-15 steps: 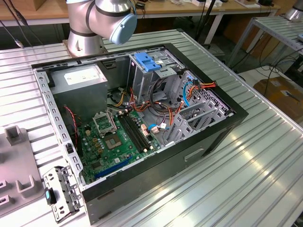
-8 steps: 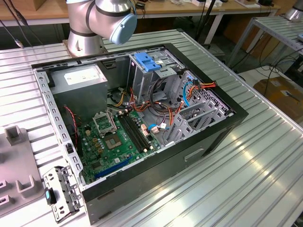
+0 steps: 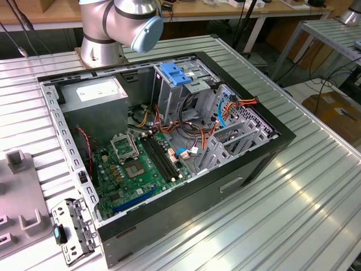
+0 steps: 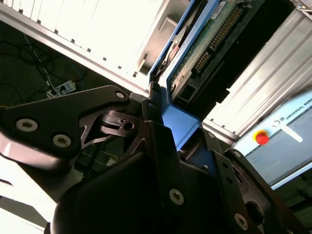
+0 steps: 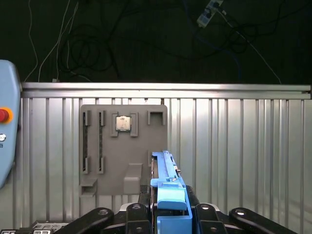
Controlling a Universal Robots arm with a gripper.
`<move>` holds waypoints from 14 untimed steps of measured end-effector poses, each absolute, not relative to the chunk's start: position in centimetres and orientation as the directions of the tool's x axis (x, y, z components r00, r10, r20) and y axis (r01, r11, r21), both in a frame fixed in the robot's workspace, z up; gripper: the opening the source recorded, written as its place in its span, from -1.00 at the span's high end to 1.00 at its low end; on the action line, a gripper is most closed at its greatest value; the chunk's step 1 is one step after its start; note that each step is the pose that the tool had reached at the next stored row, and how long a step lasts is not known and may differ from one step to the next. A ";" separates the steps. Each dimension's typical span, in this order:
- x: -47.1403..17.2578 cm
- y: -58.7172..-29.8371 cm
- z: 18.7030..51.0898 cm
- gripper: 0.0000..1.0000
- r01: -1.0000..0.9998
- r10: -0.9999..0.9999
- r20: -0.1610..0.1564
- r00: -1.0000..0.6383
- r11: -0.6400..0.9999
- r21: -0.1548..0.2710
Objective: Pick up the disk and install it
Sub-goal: 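Pick up the disk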
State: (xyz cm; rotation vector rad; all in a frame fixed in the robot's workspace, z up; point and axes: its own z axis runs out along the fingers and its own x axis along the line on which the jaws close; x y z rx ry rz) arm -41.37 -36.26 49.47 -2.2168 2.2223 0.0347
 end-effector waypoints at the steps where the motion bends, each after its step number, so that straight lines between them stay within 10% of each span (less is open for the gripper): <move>1: -41.4 -36.4 49.5 0.25 -1.000 -1.000 -0.017 -0.003 0.002 0.014; 14: -40.3 -36.7 51.4 0.25 -1.000 -1.000 -0.016 -0.005 0.005 0.014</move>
